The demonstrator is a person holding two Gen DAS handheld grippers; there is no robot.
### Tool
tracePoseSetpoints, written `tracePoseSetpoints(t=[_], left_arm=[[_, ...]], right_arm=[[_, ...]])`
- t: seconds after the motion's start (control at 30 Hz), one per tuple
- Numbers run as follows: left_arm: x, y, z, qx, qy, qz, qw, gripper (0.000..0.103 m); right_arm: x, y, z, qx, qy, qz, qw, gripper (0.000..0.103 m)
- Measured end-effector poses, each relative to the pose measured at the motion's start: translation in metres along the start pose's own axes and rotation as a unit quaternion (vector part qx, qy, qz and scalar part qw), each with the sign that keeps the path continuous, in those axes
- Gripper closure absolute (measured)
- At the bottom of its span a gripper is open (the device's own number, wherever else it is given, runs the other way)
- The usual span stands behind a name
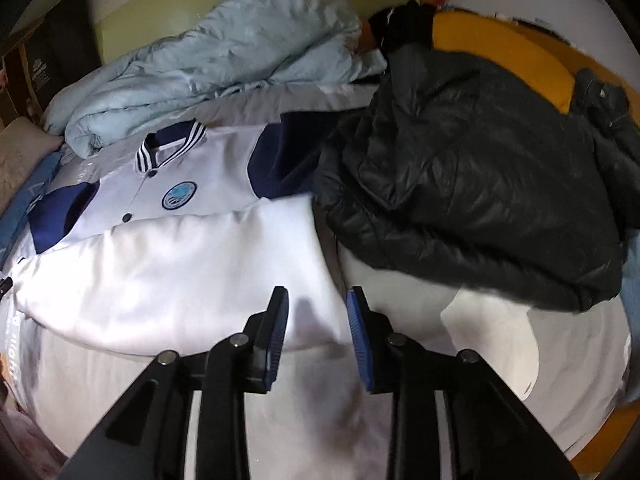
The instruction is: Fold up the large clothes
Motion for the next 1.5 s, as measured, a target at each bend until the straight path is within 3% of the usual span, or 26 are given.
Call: tracePoseSetpoints(t=[0.13,0.23,0.3,0.47,0.6,0.73,0.83,1.0,1.07,1.2,1.3,1.5], left_arm=[[-0.009,0.004,-0.007,0.020,0.038,0.009,0.9990,0.035],[-0.019,0.010,-0.015,0.037,0.042,0.005,0.9984,0.035],[-0.022,0.014,-0.017,0.040,0.018,0.006,0.9990,0.035],[-0.035,0.019,-0.022,0.052,0.034,-0.004,0.9981,0.034],[-0.039,0.021,-0.027,0.052,0.014,-0.018,0.9984,0.032],[-0.028,0.016,-0.036,0.051,0.001,0.000,0.9987,0.032],[-0.014,0.013,-0.046,0.057,-0.008,0.024,0.9981,0.032],[-0.008,0.017,-0.071,0.089,0.012,0.063,0.9940,0.030],[-0.012,0.017,-0.079,0.093,0.008,0.053,0.9943,0.030],[-0.005,0.015,-0.099,0.116,0.034,0.111,0.9865,0.027],[-0.016,0.006,-0.107,0.104,0.011,0.052,0.9932,0.027],[-0.021,-0.001,-0.093,0.072,-0.004,0.020,0.9972,0.035]], right_arm=[[0.012,-0.006,0.005,-0.016,-0.060,-0.002,0.998,0.053],[0.033,0.002,-0.007,0.001,-0.087,0.003,0.996,0.046],[0.038,0.007,-0.011,-0.004,-0.068,-0.003,0.998,0.043],[0.053,0.008,-0.018,-0.019,-0.046,0.004,0.999,0.043],[0.072,0.017,-0.032,0.033,-0.072,0.034,0.996,0.043],[0.085,0.017,-0.036,0.017,-0.055,0.068,0.996,0.043],[0.090,0.019,-0.050,0.045,-0.056,0.077,0.994,0.043],[0.084,0.029,-0.076,0.095,-0.029,0.075,0.992,0.042],[0.083,0.028,-0.079,0.097,-0.020,0.078,0.992,0.033],[0.076,0.020,-0.100,0.103,-0.008,0.078,0.992,0.018],[0.072,0.011,-0.104,0.100,-0.016,0.042,0.994,0.017],[0.073,0.011,-0.094,0.080,-0.002,0.038,0.996,0.018]])
Point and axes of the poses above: each gripper's, at about its wrist camera, not at the fingertips, and z roughly against the way its jaws point, x to its left, y to its underside, the point moved 6 cm from there along -z, roughly the way its jaws point, and after that the axes turned 7 degrees about -z, right-handed, at the moved point
